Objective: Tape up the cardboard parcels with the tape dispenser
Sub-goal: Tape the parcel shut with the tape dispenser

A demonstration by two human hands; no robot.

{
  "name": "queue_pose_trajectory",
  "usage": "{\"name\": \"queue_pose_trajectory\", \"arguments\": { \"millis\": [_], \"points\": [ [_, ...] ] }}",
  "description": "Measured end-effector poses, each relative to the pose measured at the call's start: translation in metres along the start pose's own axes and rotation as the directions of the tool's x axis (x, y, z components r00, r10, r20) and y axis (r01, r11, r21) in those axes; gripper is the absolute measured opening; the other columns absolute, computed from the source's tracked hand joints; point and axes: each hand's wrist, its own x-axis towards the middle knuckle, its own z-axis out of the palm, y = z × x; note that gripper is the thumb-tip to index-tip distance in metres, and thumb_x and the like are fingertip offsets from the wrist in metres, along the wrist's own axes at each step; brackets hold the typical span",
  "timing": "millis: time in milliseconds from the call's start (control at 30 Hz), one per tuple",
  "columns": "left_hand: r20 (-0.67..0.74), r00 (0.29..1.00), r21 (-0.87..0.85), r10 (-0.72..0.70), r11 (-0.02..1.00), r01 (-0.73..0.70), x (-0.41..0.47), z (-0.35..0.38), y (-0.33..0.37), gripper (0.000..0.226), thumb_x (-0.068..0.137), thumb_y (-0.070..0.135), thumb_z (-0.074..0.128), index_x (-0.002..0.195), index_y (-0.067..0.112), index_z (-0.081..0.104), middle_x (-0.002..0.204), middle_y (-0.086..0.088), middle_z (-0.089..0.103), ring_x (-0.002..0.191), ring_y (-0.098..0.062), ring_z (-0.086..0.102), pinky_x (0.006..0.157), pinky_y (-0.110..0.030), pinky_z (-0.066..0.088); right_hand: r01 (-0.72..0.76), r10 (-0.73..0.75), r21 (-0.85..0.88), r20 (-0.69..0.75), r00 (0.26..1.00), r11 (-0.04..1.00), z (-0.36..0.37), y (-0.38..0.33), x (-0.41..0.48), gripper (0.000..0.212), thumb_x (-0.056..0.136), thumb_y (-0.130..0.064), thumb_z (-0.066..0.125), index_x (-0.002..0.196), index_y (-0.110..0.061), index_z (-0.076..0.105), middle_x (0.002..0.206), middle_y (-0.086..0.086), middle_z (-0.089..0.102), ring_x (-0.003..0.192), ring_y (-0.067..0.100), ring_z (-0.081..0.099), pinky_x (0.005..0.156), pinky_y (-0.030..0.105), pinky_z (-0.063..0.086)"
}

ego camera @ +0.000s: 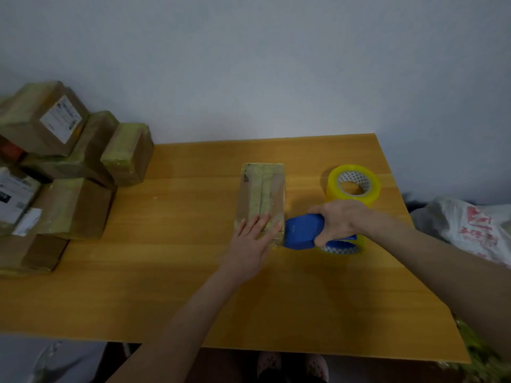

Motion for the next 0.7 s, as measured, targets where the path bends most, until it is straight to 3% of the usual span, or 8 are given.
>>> {"name": "queue_pose_trajectory", "arguments": {
  "millis": [100, 233, 433, 467, 533, 567, 633, 700],
  "points": [
    [-0.003, 1.0, -0.015, 0.002, 1.0, -0.002, 0.0, 0.001, -0.001, 0.059, 0.102, 0.027, 0.032, 0.15, 0.038, -0.001, 0.16, 0.0, -0.007, 0.148, -0.021, -0.004, 0.118, -0.039, -0.006, -0.008, 0.009, -0.047, 0.022, 1.0, 0.999, -0.014, -0.007, 0.004, 0.052, 0.064, -0.058, 0.066, 0.109, -0.036, 0.052, 0.084, -0.01, 0.059, 0.073, 0.015, 0.057, 0.055, 0.028, 0.042],
    [-0.01, 1.0, 0.0, 0.005, 1.0, -0.005, -0.002, 0.003, 0.0, 0.06, 0.102, 0.026, 0.033, 0.149, 0.039, -0.004, 0.16, 0.0, -0.009, 0.148, -0.02, -0.005, 0.118, -0.038, -0.007, -0.08, 0.083, -0.099, 0.017, 0.996, 0.992, -0.026, -0.018, 0.006, 0.051, 0.06, -0.058, 0.066, 0.102, -0.034, 0.052, 0.081, -0.007, 0.063, 0.072, 0.015, 0.06, 0.058, 0.027, 0.044],
    [0.008, 1.0, -0.003, -0.002, 1.0, 0.002, -0.001, 0.001, -0.001, 0.061, 0.102, 0.029, 0.033, 0.146, 0.042, -0.007, 0.16, 0.001, -0.006, 0.148, -0.02, -0.004, 0.115, -0.034, -0.012, -0.238, 0.226, -0.204, -0.082, 0.971, 0.95, -0.02, -0.001, -0.006, 0.055, 0.065, -0.057, 0.067, 0.109, -0.024, 0.061, 0.087, -0.004, 0.063, 0.074, 0.017, 0.06, 0.055, 0.027, 0.043],
    [0.007, 1.0, -0.001, -0.005, 1.0, 0.005, -0.001, 0.0, -0.001, 0.061, 0.102, 0.03, 0.033, 0.146, 0.042, -0.006, 0.16, 0.0, -0.006, 0.148, -0.02, -0.003, 0.115, -0.034, -0.011, -0.263, 0.25, -0.137, -0.105, 0.963, 0.955, -0.017, 0.008, -0.011, 0.055, 0.065, -0.056, 0.068, 0.108, -0.022, 0.061, 0.089, -0.003, 0.063, 0.076, 0.018, 0.06, 0.057, 0.028, 0.045],
    [0.003, 1.0, -0.012, -0.004, 1.0, 0.004, 0.0, -0.002, 0.0, 0.058, 0.102, 0.032, 0.031, 0.15, 0.039, -0.001, 0.161, -0.001, -0.003, 0.148, -0.02, 0.0, 0.116, -0.035, -0.009, -0.251, 0.285, 0.216, -0.148, 0.947, 0.944, -0.011, 0.028, -0.023, 0.053, 0.068, -0.051, 0.071, 0.107, -0.018, 0.059, 0.092, 0.002, 0.061, 0.077, 0.02, 0.06, 0.061, 0.035, 0.046],
    [0.003, 1.0, -0.019, -0.005, 1.0, 0.005, 0.0, -0.003, 0.001, 0.057, 0.102, 0.033, 0.03, 0.151, 0.037, 0.001, 0.161, -0.001, -0.004, 0.148, -0.019, 0.0, 0.116, -0.034, -0.008, -0.21, 0.306, 0.437, -0.16, 0.938, 0.874, -0.005, 0.035, -0.028, 0.049, 0.07, -0.049, 0.073, 0.104, -0.016, 0.058, 0.093, 0.003, 0.061, 0.077, 0.02, 0.06, 0.063, 0.036, 0.048],
    [0.014, 1.0, -0.014, -0.022, 1.0, 0.022, 0.0, -0.006, 0.003, 0.057, 0.102, 0.035, 0.028, 0.151, 0.031, -0.001, 0.16, 0.0, -0.006, 0.148, -0.016, -0.002, 0.117, -0.033, -0.007, -0.134, 0.36, 0.783, -0.121, 0.925, 0.608, 0.014, 0.038, -0.035, 0.04, 0.074, -0.045, 0.075, 0.093, -0.014, 0.06, 0.084, 0.004, 0.062, 0.067, 0.016, 0.06, 0.056, 0.03, 0.046],
    [0.043, 0.998, -0.008, -0.037, 0.999, 0.038, 0.001, -0.01, 0.004, 0.059, 0.103, 0.037, 0.027, 0.152, 0.025, -0.003, 0.16, 0.001, -0.007, 0.148, -0.013, -0.002, 0.117, -0.03, -0.006, -0.146, 0.425, 0.94, 0.001, 0.905, 0.308, 0.04, 0.034, -0.034, 0.04, 0.076, -0.043, 0.076, 0.091, -0.008, 0.065, 0.078, 0.006, 0.065, 0.063, 0.018, 0.062, 0.054, 0.029, 0.049]
  ]
}}
